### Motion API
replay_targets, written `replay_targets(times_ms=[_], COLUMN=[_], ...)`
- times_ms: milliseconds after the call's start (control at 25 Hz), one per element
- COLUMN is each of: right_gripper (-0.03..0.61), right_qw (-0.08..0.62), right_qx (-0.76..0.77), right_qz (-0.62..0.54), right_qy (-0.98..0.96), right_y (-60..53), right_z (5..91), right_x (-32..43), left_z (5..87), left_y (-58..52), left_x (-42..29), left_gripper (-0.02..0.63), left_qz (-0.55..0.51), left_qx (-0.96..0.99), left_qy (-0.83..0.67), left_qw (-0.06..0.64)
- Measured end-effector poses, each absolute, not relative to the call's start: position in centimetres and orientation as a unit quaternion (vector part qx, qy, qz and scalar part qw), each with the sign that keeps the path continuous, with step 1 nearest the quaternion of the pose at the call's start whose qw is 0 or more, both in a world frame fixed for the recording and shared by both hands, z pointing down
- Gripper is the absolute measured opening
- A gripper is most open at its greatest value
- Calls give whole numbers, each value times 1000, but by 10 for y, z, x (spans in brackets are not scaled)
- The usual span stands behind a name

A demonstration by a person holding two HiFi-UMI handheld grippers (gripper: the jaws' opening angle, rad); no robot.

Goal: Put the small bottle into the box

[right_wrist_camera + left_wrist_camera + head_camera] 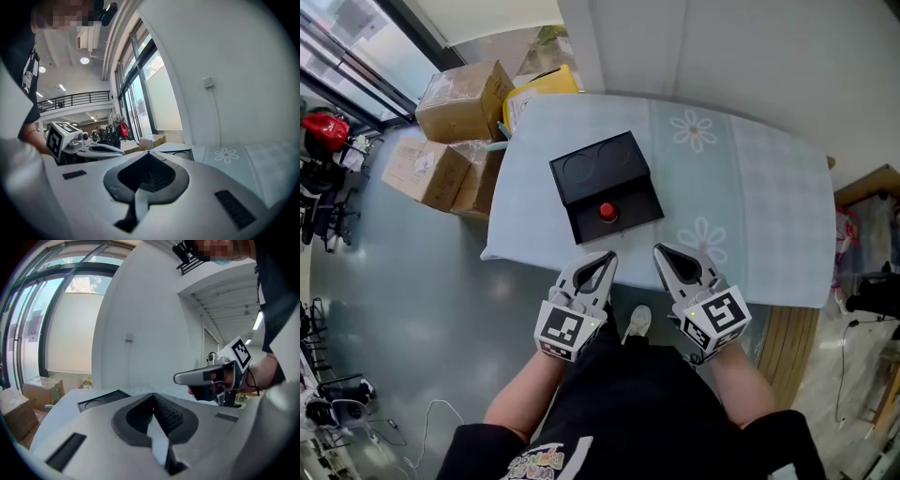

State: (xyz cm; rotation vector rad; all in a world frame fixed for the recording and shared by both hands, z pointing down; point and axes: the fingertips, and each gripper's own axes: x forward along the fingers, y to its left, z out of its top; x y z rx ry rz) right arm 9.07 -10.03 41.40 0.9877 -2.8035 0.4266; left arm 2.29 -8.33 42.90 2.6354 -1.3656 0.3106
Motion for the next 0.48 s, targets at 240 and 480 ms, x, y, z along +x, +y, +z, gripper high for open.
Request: replay_targets(times_ms=[240,480], right_gripper=[9,9], right_qw=[67,67], right_qx=[315,311], right_qz=[140,141], right_qy=[-936,-937], right_y=[-79,-57], right_z=[408,406], right_x=[79,56], left_z=[412,410], left_y=[-48,-22], left_x=[24,2], left_gripper=[8,8], left_qz=[93,89], left_qx=[887,890], left_qy=[-444,-435], left_qw=[80,102])
